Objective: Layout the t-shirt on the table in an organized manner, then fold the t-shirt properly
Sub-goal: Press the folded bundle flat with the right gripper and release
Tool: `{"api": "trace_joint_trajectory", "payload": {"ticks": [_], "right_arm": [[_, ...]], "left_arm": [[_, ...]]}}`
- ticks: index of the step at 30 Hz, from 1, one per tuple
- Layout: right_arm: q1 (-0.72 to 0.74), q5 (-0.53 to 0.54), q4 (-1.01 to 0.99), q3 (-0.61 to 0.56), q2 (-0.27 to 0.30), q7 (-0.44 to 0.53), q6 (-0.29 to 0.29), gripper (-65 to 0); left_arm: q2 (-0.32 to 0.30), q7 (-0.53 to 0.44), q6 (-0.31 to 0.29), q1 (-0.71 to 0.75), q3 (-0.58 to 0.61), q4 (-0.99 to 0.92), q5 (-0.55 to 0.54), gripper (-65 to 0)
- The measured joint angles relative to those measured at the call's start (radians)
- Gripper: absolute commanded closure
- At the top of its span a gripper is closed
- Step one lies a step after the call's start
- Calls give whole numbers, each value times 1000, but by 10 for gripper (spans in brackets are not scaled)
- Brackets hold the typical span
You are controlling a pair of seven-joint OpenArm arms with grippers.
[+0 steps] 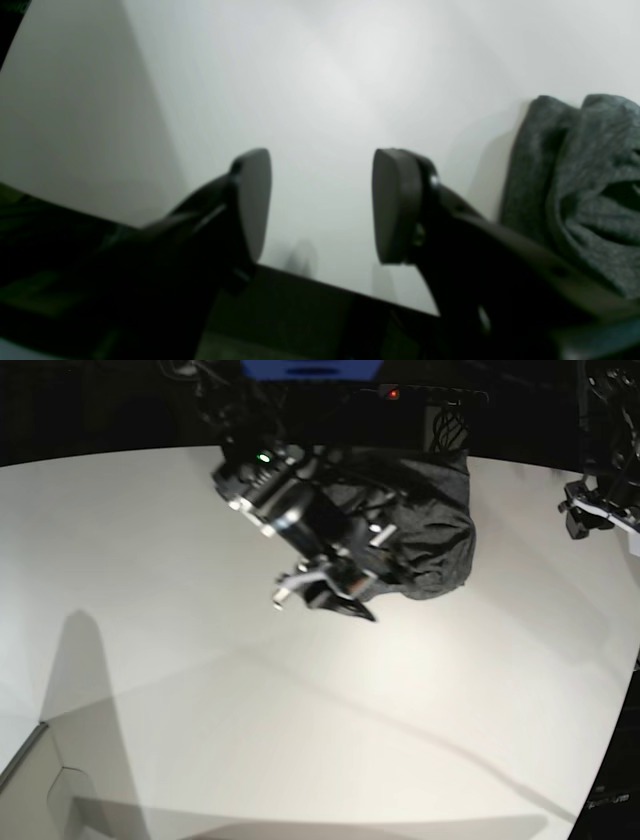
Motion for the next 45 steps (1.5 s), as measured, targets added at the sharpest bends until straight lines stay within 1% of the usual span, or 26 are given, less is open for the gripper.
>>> {"api": "trace_joint_trajectory", "payload": {"ticks": [4,8,12,15,16,17,19,20,23,24,27,30,34,37,39,42,43,45], "right_arm": [[-104,-2,13,15,6,-13,1,-365],[-159,-2,13,11,14,-6,2,-365],[-171,0,1,-12,18,-4,2,-362],[-164,-2,-37,-11,18,-7,1,-359],[-163,-2,-52,-11,18,-6,1,-348],[-163,-2,-66,-11,18,-2,2,-328],[-165,-3,-86,-11,18,-3,1,-265],[-166,-2,-91,-11,20,-4,2,-218],[-163,-3,-89,-24,20,-2,1,-44],[-163,-3,-88,-39,19,-2,1,0],[-161,9,-85,-81,24,-1,7,0],[-154,8,-72,-132,43,0,8,0],[-100,28,-75,-255,105,-6,11,0],[-43,76,-100,-367,152,-9,23,0],[-11,93,-107,-422,176,-10,26,0],[23,92,-108,-476,199,-10,24,0],[29,93,-109,-486,202,-10,25,-6],[38,94,-110,-496,206,-10,26,-49]], "left_arm": [[3,5,0,-32,-1,-2,3,-321],[-1,-4,0,-50,-1,-2,2,-321],[2,6,0,-54,-1,0,6,-321],[1,-4,0,-66,-1,2,-1,-321],[-1,-4,0,-66,-1,2,-3,-321],[0,-3,0,-63,-1,2,0,-321],[0,4,0,-58,-1,2,3,-321],[2,3,0,-58,-1,2,4,-321],[1,1,0,-55,-2,2,4,-321],[1,0,0,-51,-2,2,0,-321],[2,4,0,-41,-2,2,1,-321],[0,3,0,-42,-2,2,2,-321],[0,3,0,-42,-2,2,3,-321],[2,3,0,-42,-5,2,3,-321],[3,8,0,-42,-38,2,-6,-321],[2,68,0,-51,-98,3,5,-321],[2,71,0,-51,-108,3,2,-321],[3,92,0,-64,-119,3,-1,-321]]}}
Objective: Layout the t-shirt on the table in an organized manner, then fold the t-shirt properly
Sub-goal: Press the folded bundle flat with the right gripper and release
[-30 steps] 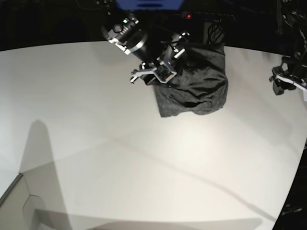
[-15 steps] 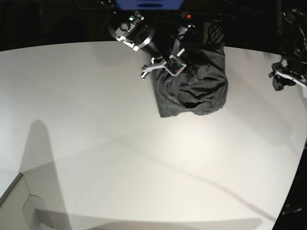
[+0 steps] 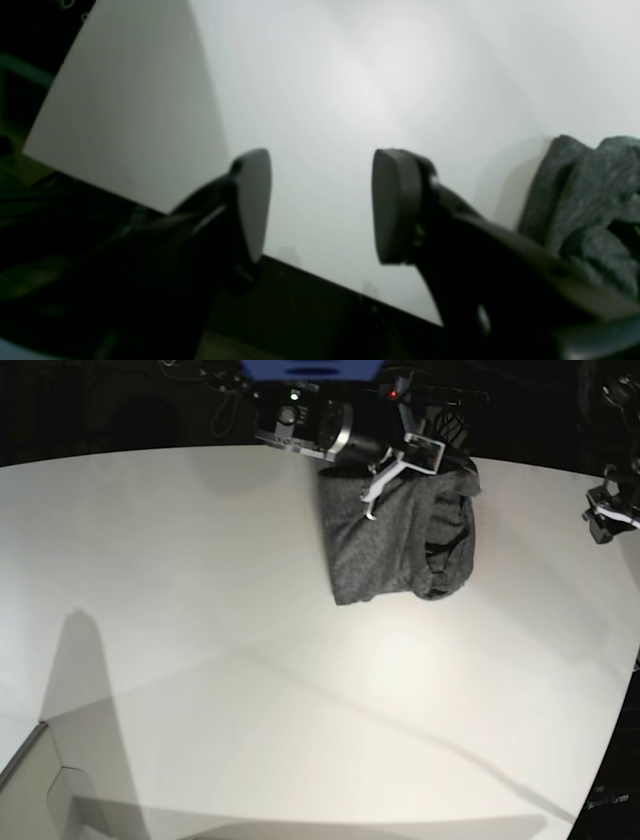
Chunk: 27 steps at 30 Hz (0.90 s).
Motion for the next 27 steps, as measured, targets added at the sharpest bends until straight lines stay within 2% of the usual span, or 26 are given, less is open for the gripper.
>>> {"api": "trace_joint_trajectory", "payload": {"ticks": [6,12,13,15,18,21,27], "right_arm": [[5,0,0,-10,4,1,0,-214],[6,-10,9,-11,5,8,0,-292],[4,-16,11,0,5,9,1,-297],[-14,-53,18,39,3,11,-3,-300],[-36,-84,17,106,-5,8,-5,-299],[-53,-87,16,195,6,14,-7,-299],[-70,-88,16,362,70,10,-18,-299]], "left_arm": [[0,-6,0,-11,-32,0,-3,-323],[10,-1,-4,-14,-31,42,-1,-325],[13,-2,-24,-14,-30,64,1,-325],[31,-4,-108,-21,-30,103,-3,-325],[107,2,-197,-71,-26,146,1,-325],[155,-2,-214,-95,60,154,12,-325],[167,-4,-214,-97,349,141,13,-325]]}}
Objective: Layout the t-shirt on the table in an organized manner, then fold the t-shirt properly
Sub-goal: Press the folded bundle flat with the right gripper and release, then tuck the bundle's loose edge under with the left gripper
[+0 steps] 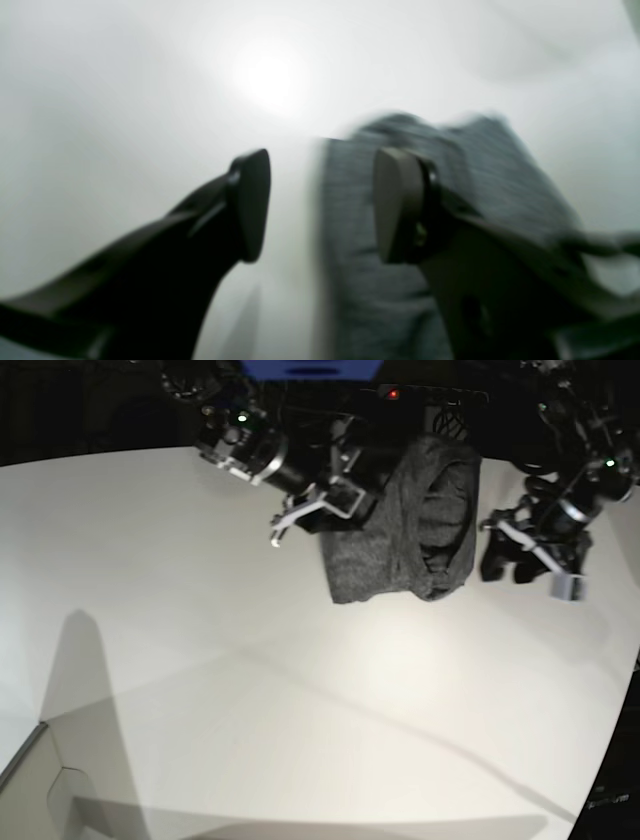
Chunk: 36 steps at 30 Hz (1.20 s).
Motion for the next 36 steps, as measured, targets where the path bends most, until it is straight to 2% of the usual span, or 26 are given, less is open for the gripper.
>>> {"api": "trace_joint_trajectory", "payload": {"ticks": [2,5,12,16,20,23,27,32,36], "right_arm": [[-17,1,0,59,0,1,1,-299],[-24,-1,0,112,0,-1,3,-299],[-49,0,-4,126,-6,2,3,-299],[-62,-1,-3,116,-8,2,3,-299],[-72,-2,2,48,-9,0,0,-302],[-90,-1,67,25,-11,-3,4,-302],[-102,1,197,27,-19,5,0,-302],[-110,2,238,28,-32,5,0,-302],[-112,-1,196,107,-31,2,1,-302]], "left_arm": [[2,-3,-3,-13,75,-31,-5,-325],[0,1,-4,-60,124,-124,21,-325],[-7,-3,-4,-115,119,-280,239,-325],[-7,-14,-9,-137,90,-284,277,-325],[-6,-3,-11,-153,8,-299,301,-325],[-20,-11,-12,-192,-71,-333,311,-325],[-92,-11,-11,-210,-104,-387,301,-325],[-129,-5,-11,-217,-147,-407,229,-325],[-131,7,-4,-198,-190,-336,134,-325]]}}
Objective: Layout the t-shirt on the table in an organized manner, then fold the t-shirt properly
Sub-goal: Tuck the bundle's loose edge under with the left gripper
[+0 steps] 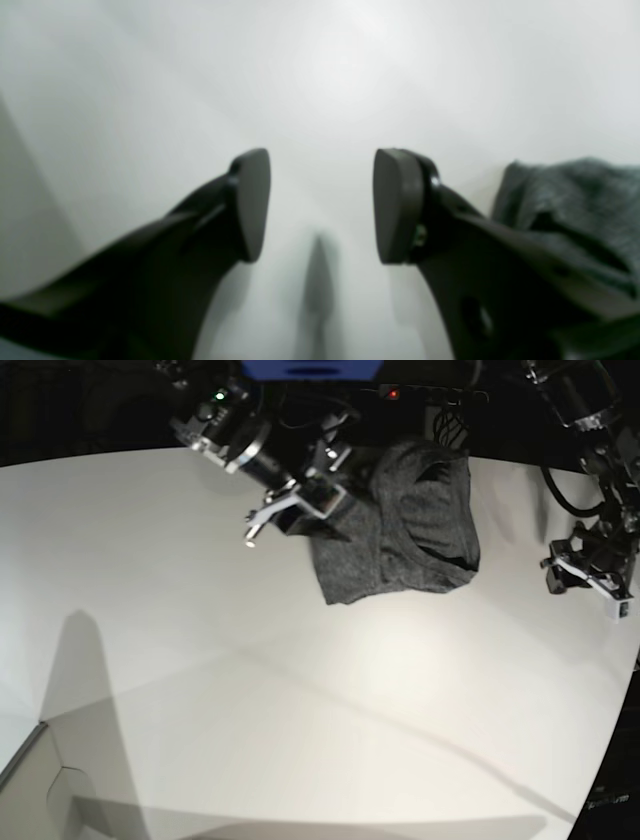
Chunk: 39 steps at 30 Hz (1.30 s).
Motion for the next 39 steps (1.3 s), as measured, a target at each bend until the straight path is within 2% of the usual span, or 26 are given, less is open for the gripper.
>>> {"api": "trace_joint_trajectory", "payload": {"ticks": [3,6,9,11,15,17,26,39], "right_arm": [[0,-2,-18,68,-14,-4,-1,-302],[-1,2,-18,132,-28,0,1,-302],[2,0,-18,193,-35,0,0,-302],[1,0,-18,223,-31,0,0,-302],[-1,0,-17,261,-31,-2,-1,-302],[-5,0,-17,261,-33,-1,0,-302],[-32,3,-17,261,-33,0,0,-302],[-51,2,-16,261,-32,0,0,-302]], "left_arm": [[14,77,-4,58,5,132,-113,-324],[90,163,2,98,18,255,-193,-324],[169,211,0,127,55,335,-197,-324],[192,213,1,142,99,341,-146,-324],[201,161,1,148,185,283,-2,-324],[198,126,0,148,211,263,25,-324],[190,5,4,111,220,130,36,-324],[174,5,5,42,195,-1,38,-324]]}}
